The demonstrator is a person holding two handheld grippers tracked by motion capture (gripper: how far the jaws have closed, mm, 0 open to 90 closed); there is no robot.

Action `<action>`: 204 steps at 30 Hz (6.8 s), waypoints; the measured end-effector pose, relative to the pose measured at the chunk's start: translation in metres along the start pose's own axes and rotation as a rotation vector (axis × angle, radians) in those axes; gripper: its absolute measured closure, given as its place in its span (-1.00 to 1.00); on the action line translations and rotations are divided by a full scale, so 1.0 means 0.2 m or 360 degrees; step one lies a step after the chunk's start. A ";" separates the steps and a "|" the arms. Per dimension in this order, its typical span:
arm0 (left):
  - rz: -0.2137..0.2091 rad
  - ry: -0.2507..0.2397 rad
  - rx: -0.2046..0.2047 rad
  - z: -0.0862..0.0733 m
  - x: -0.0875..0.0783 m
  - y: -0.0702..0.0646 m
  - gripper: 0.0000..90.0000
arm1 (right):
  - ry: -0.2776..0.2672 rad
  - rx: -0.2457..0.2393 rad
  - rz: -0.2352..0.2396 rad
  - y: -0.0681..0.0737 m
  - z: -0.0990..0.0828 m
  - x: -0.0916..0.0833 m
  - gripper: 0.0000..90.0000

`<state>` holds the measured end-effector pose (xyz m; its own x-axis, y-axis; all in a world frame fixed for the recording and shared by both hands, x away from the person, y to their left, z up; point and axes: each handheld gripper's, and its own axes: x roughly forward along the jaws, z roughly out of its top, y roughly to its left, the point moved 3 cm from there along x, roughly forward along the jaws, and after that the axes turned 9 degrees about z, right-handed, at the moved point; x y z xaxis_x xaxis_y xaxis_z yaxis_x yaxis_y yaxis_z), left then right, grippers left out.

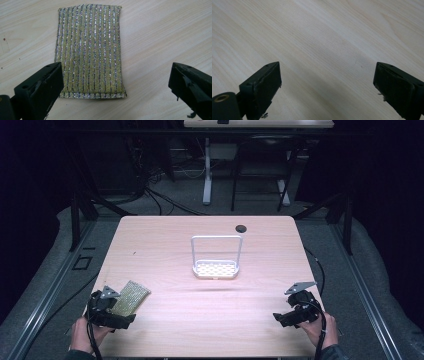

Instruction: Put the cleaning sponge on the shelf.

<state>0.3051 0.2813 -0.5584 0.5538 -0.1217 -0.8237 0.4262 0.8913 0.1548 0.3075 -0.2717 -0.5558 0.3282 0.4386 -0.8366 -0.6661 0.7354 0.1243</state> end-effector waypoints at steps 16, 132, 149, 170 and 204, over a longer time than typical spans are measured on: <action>0.0036 0.0089 -0.0033 -0.01 0.10 0.04 -1.00 | 0.0050 -0.0072 0.0049 0.04 0.02 0.03 -0.79; -0.0046 -0.0128 0.0166 0.18 -0.03 -0.20 -0.13 | 0.0188 -0.0133 0.0003 0.06 0.01 0.09 -0.68; -0.0125 -0.0165 0.0288 0.32 0.00 -0.39 -0.13 | 0.0200 -0.0147 0.0000 0.05 0.00 0.09 -0.68; -0.0204 -0.0193 0.0391 0.47 0.05 -0.54 -0.13 | 0.0226 -0.0156 -0.0009 0.05 0.00 0.09 -0.67; -0.0221 -0.0143 0.0420 0.74 0.27 -0.77 -0.18 | 0.0233 -0.0161 -0.0023 0.06 -0.01 0.08 -0.66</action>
<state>0.3754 0.0726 -0.5454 0.5332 -0.2828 -0.7973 0.6667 0.7206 0.1904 0.3045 -0.2570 -0.5686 0.2420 0.3433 -0.9075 -0.7286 0.6820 0.0637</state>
